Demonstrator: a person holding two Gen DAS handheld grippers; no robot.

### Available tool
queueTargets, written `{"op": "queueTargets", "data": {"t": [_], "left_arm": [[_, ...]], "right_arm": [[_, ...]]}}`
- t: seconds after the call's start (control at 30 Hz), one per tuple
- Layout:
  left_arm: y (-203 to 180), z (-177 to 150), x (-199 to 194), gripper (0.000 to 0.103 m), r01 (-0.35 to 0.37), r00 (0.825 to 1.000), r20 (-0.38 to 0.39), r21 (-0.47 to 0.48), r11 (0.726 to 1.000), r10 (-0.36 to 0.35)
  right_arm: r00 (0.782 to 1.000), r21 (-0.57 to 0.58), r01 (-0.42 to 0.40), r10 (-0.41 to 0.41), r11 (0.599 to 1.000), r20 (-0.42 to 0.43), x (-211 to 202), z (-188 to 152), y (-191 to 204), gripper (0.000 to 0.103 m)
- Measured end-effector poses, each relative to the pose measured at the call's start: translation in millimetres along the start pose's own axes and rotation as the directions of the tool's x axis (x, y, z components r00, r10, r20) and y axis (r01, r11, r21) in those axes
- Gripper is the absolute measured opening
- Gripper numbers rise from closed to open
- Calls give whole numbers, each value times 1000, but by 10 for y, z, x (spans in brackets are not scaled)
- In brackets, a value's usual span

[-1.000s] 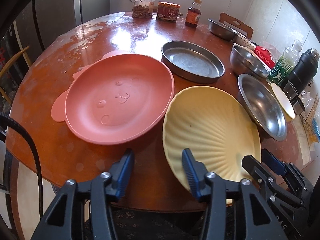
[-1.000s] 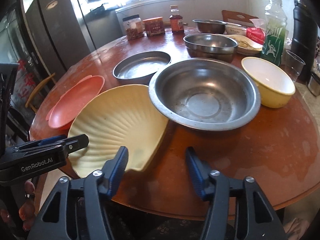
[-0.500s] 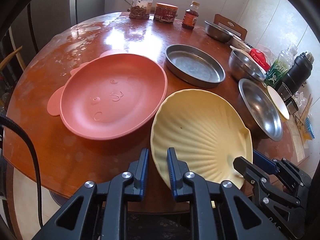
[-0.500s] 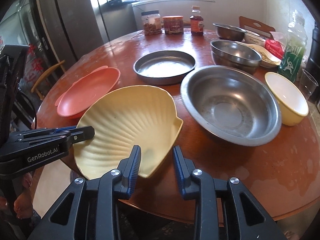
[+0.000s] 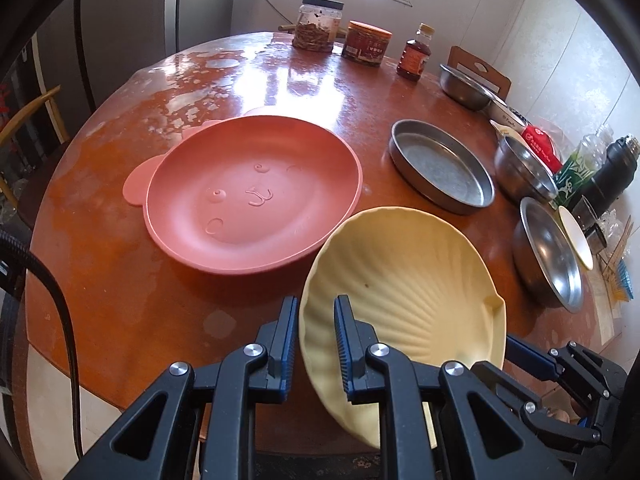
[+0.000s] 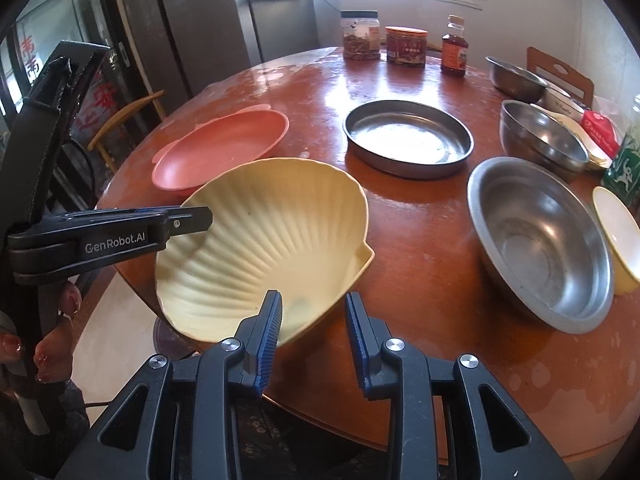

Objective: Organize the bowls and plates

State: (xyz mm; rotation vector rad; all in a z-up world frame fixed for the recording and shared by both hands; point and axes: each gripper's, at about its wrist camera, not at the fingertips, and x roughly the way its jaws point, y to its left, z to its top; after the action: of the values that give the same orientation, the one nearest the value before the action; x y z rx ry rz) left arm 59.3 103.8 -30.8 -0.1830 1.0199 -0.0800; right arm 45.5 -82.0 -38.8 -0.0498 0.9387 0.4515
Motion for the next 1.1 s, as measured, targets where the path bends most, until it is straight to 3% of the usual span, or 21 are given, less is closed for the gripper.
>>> {"op": "queueTargets", "data": {"t": [0.97, 1.07, 1.1], "left_arm": [[-84, -4, -27, 19, -23, 1000, -11, -13, 1000, 23], [-86, -5, -39, 25, -14, 1000, -2, -11, 1000, 14], [-90, -6, -50, 32, -16, 1000, 3, -8, 1000, 16]], "right_arm": [[999, 25, -48, 47, 999, 12, 28, 32, -61, 45], [999, 36, -40, 40, 999, 15, 10, 19, -90, 49], [999, 40, -37, 37, 999, 17, 6, 22, -100, 50]]}}
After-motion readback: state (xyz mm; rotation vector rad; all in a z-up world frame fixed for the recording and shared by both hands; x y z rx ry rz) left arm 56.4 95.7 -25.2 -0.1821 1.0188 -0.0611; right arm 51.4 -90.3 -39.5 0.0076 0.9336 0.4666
